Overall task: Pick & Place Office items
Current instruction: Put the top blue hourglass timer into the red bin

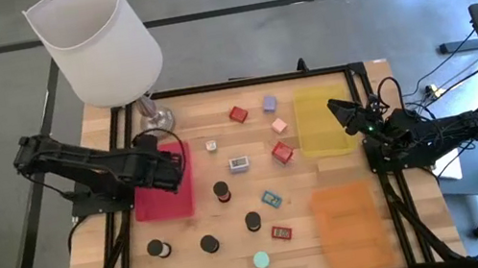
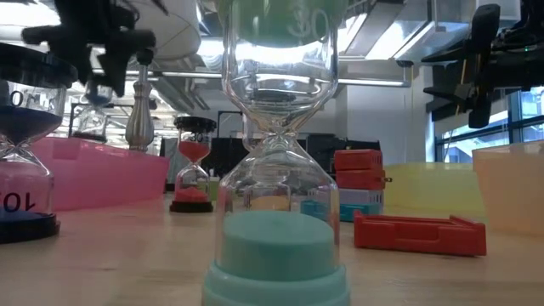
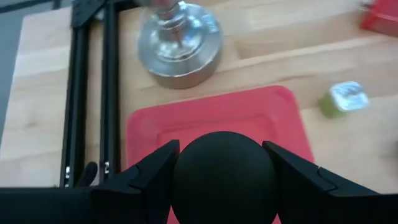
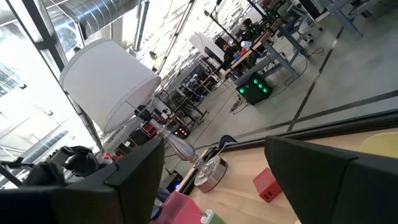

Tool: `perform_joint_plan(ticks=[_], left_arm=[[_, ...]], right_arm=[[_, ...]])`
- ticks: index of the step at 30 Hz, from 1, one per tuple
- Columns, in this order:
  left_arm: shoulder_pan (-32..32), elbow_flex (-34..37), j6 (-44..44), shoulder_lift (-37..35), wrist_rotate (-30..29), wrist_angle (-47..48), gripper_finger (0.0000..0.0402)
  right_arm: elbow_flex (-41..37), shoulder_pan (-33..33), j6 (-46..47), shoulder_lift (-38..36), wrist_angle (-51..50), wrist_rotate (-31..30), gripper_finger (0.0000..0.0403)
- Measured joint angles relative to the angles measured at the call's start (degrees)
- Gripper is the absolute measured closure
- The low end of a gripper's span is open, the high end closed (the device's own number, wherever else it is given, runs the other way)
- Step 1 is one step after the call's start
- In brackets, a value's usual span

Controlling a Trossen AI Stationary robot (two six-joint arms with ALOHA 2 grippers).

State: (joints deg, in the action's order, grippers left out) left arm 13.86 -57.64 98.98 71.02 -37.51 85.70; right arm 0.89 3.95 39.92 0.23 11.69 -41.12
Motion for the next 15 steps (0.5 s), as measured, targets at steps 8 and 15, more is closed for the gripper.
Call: perform_joint_plan(ticks=[8, 15], left_arm=[[0.1, 11.9, 10.2, -2.5, 1.1, -6.4, 0.019], [-2.4, 16.8, 12.9, -2.9, 0.8, -11.0, 0.019]], right_arm=[[0.0, 0.0, 0.0, 0.0, 0.0, 0.0, 0.0121], [0.0, 0.0, 0.0, 0.0, 0.0, 0.0, 0.0121]])
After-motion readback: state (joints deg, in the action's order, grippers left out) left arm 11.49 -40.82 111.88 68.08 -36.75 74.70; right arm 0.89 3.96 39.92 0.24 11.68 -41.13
